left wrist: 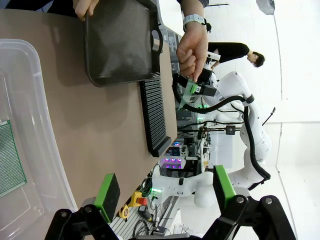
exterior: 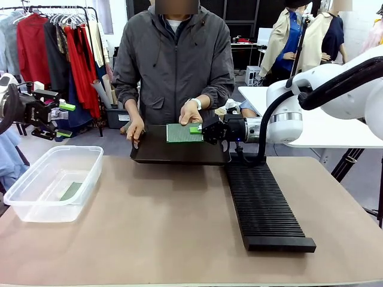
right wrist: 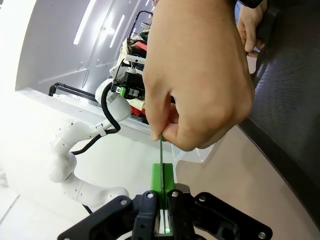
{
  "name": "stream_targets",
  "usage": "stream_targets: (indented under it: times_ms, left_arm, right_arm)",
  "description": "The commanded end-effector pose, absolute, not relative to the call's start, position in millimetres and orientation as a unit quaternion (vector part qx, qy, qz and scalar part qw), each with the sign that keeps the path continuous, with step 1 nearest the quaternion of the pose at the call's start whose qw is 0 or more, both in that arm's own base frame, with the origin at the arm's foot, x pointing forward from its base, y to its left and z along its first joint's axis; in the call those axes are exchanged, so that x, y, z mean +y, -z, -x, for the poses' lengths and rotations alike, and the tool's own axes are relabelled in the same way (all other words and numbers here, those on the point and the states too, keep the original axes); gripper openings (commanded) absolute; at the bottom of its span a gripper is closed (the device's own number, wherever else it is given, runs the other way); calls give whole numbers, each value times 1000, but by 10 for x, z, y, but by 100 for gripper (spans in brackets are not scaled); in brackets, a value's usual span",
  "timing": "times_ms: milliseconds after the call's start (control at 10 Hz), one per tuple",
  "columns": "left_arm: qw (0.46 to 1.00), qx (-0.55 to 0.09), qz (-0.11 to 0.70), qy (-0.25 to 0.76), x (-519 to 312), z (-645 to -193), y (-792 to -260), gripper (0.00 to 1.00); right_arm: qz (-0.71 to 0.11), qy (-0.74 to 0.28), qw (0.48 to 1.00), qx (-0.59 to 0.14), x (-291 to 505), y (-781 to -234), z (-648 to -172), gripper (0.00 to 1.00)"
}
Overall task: Sort PCBs into racks and boxes based on the side picked up.
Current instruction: Pick up the Blank PCB handed by the Human, then if the short side of the Blank PCB is picked up, insert it into the PCB Rack ; if the long side is picked up, place it in the Organizing box.
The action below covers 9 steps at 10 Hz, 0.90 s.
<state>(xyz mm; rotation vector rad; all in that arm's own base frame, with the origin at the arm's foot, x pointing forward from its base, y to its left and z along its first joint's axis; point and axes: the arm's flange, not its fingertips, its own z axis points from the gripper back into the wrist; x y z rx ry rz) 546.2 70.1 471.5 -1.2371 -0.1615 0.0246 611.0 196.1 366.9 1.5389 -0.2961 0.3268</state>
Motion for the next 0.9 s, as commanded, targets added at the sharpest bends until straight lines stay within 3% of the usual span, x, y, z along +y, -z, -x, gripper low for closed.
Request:
stream_targets:
  times_ms: [0,800]
  left_arm:
    - [815,-78,574,-11,699,-5442,-4738,97]
    - [815,-78,574,-11,699,-5442,-4738,97]
  right_arm:
    - [-691,-147,695,-134,1976,-3686,-6112,0]
    - [-691,-147,695,-134,1976,-3686,-6112,0]
